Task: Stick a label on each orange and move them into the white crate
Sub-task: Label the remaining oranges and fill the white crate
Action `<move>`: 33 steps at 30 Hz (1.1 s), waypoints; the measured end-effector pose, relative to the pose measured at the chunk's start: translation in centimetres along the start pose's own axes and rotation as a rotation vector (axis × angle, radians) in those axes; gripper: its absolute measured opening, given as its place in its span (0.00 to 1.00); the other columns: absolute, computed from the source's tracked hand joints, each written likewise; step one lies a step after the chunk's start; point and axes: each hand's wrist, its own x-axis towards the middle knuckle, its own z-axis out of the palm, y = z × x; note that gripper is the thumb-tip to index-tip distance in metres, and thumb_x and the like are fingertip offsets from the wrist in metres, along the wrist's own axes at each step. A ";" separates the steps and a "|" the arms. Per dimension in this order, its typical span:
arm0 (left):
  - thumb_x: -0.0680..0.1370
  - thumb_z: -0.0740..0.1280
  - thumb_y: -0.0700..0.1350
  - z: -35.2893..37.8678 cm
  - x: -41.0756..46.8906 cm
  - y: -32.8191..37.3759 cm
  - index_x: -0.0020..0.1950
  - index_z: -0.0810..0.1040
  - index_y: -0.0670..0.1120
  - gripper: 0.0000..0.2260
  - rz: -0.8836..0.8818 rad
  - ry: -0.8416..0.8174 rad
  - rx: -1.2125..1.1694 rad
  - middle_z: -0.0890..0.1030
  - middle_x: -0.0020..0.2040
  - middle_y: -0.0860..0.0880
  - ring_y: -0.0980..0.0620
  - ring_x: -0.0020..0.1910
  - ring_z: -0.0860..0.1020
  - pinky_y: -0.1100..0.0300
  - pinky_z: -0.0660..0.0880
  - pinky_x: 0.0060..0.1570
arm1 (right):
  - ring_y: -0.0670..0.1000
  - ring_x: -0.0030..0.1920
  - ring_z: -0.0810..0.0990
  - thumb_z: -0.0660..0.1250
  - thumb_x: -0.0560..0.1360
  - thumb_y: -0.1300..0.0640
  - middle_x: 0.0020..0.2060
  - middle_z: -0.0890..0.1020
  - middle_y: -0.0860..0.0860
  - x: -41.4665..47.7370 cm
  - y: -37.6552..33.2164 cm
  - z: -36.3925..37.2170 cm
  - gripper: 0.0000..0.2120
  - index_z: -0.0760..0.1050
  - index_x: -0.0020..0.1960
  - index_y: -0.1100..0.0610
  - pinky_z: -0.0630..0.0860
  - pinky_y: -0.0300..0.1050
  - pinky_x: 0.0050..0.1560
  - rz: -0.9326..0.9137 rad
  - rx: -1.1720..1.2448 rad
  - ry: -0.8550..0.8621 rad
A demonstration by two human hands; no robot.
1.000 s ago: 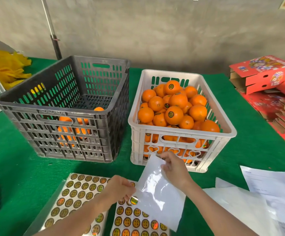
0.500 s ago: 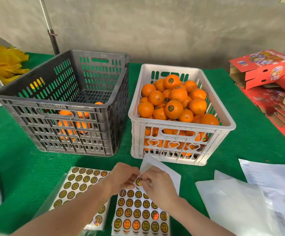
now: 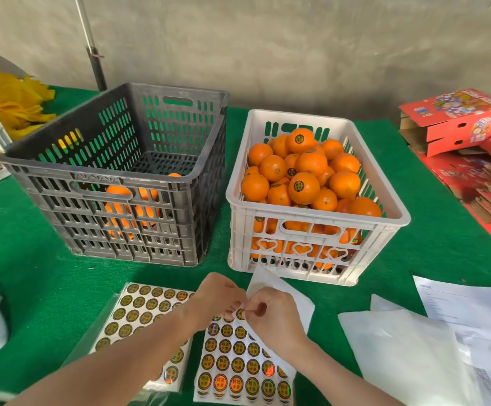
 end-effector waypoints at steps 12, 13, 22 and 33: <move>0.79 0.61 0.42 -3.2 -0.6 -0.2 0.36 0.76 0.40 0.13 0.304 -0.214 0.530 0.73 0.33 0.45 0.54 0.31 0.70 0.55 0.74 0.42 | 0.48 0.39 0.78 0.71 0.72 0.61 0.34 0.80 0.46 6.1 -9.0 -6.6 0.09 0.77 0.37 0.50 0.76 0.41 0.41 -0.153 0.460 0.134; 0.80 0.60 0.45 -4.3 -1.1 0.5 0.40 0.79 0.40 0.13 0.384 -0.140 0.568 0.77 0.36 0.47 0.56 0.33 0.71 0.57 0.75 0.45 | 0.45 0.39 0.78 0.70 0.73 0.61 0.35 0.80 0.45 6.9 -10.1 -6.6 0.08 0.77 0.38 0.50 0.75 0.39 0.41 -0.212 0.468 0.150; 0.76 0.67 0.38 -23.8 -3.6 7.7 0.43 0.81 0.44 0.05 0.799 0.695 0.390 0.79 0.31 0.58 0.63 0.29 0.75 0.75 0.66 0.30 | 0.45 0.43 0.74 0.63 0.76 0.65 0.42 0.76 0.50 20.1 -19.7 -1.6 0.14 0.71 0.61 0.56 0.71 0.36 0.44 -0.579 0.097 0.190; 0.77 0.69 0.44 -28.4 17.7 14.3 0.70 0.68 0.41 0.24 0.369 -0.163 1.479 0.73 0.67 0.43 0.42 0.65 0.71 0.50 0.69 0.64 | 0.48 0.46 0.72 0.56 0.73 0.74 0.47 0.72 0.46 29.9 -19.0 3.1 0.34 0.59 0.71 0.45 0.69 0.44 0.41 -0.187 -0.152 0.061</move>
